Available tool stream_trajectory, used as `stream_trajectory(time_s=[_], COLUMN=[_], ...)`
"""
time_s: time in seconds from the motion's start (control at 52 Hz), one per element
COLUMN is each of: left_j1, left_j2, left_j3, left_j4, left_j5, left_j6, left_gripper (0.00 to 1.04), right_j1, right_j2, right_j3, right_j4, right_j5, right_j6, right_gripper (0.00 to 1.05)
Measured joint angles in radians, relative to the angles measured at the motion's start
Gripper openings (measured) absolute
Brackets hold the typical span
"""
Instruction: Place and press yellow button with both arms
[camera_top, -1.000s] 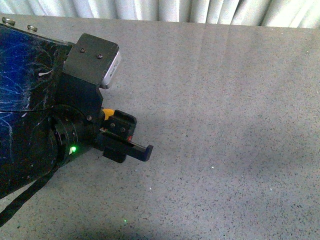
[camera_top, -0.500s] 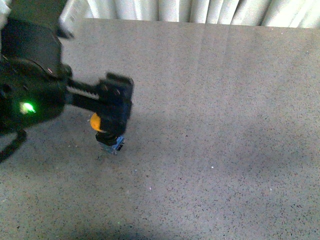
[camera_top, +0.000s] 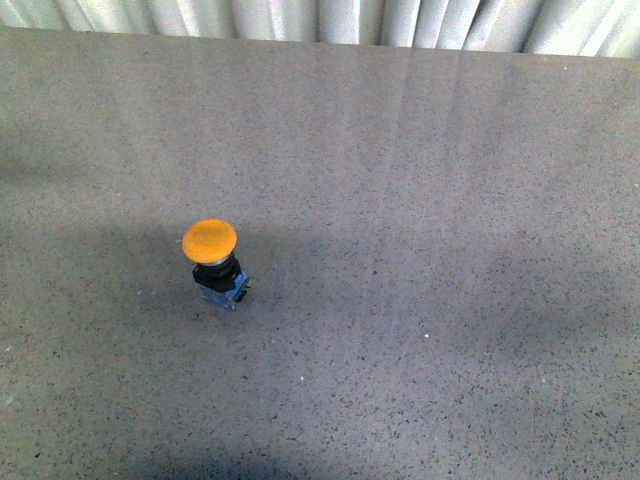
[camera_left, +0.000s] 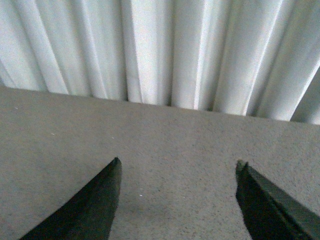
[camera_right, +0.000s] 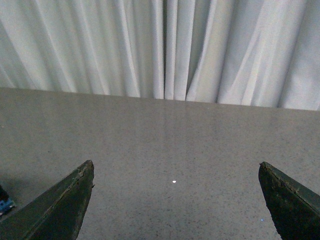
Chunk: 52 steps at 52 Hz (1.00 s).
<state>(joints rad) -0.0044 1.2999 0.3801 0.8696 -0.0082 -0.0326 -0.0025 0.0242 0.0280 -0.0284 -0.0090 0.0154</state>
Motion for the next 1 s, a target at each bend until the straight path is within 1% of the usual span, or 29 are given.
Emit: stream_trajectory(time_s=[0.019, 0.058, 0.096, 0.115, 0.154, 0.173, 0.25, 0.308, 0.385, 0.5, 0.615, 0.654, 0.731, 0.788, 0.846, 1.0], left_j1=[0.006, 0.006, 0.003, 0.003, 0.003, 0.004, 0.005, 0.004, 0.005, 0.005, 0.005, 0.005, 0.005, 0.005, 0.005, 0.005], left_j2=[-0.051, -0.129, -0.179, -0.192, -0.217, -0.222, -0.261, -0.313, -0.372, -0.433, -0.491, -0.517, -0.529, -0.541, -0.567, -0.654], left_j3=[-0.032, -0.083, -0.117, -0.122, -0.151, -0.156, -0.194, -0.225, -0.252, -0.279, -0.301, -0.308, -0.338, -0.351, -0.364, -0.367], left_j4=[-0.001, -0.001, -0.002, -0.003, -0.011, -0.013, -0.030, -0.049, -0.076, -0.114, -0.151, -0.169, -0.133, -0.139, -0.167, -0.243], left_j5=[0.000, 0.005, 0.011, 0.012, 0.009, 0.008, 0.008, 0.010, 0.008, 0.008, 0.008, 0.008, 0.008, 0.008, 0.008, 0.008], left_j6=[0.005, 0.011, 0.015, 0.016, 0.018, 0.018, 0.020, 0.020, 0.023, 0.024, 0.024, 0.024, 0.024, 0.024, 0.024, 0.024], left_gripper=[0.61, 0.51, 0.42, 0.40, 0.31, 0.28, 0.14, 0.01, 0.01, 0.01, 0.01, 0.01, 0.01, 0.01, 0.01, 0.01], right_j1=[-0.006, -0.007, 0.005, 0.013, 0.039, 0.045, 0.103, 0.163, 0.230, 0.309, 0.375, 0.399, 0.436, 0.452, 0.472, 0.515], right_j2=[0.052, 0.217, 0.380, 0.436, 0.563, 0.588, 0.771, 0.954, 1.149, 1.341, 1.479, 1.532, 1.617, 1.658, 1.704, 1.785], right_j3=[0.046, 0.142, 0.211, 0.230, 0.274, 0.282, 0.340, 0.397, 0.480, 0.589, 0.692, 0.738, 0.814, 0.854, 0.900, 0.984], right_j4=[-0.114, -0.293, -0.348, -0.338, -0.275, -0.258, -0.114, 0.025, 0.150, 0.237, 0.249, 0.245, 0.245, 0.245, 0.246, 0.236], right_j5=[-0.027, -0.018, 0.000, 0.010, 0.016, 0.019, 0.032, 0.051, 0.050, 0.042, -0.002, -0.031, -0.037, -0.037, -0.031, -0.015], right_j6=[0.025, 0.054, 0.051, 0.045, 0.026, 0.021, -0.021, -0.071, -0.127, -0.214, -0.278, -0.290, -0.301, -0.301, -0.302, -0.312], right_gripper=[0.96, 0.96, 0.96, 0.96, 0.96, 0.96, 0.96, 0.96, 0.96, 0.96, 0.96, 0.96, 0.96, 0.96, 0.90, 0.69])
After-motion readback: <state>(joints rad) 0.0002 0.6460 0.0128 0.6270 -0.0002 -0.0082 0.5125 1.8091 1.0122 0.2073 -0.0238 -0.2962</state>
